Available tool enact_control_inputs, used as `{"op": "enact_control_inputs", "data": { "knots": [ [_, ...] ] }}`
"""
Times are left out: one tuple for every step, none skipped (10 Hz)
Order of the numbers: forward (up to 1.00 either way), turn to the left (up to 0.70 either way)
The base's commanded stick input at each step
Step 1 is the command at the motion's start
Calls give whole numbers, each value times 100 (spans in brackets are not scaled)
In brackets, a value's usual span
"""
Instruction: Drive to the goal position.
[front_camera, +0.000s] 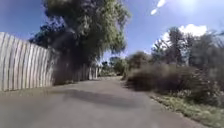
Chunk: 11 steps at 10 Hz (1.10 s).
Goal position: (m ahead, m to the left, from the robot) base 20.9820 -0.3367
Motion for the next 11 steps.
{"op": "enact_control_inputs", "data": {
  "knots": [
    [100,0],
    [100,0],
    [100,0],
    [100,0],
    [100,0],
    [100,0],
    [100,0],
    [100,0],
    [100,0],
    [100,0],
    [100,0]
  ]
}}
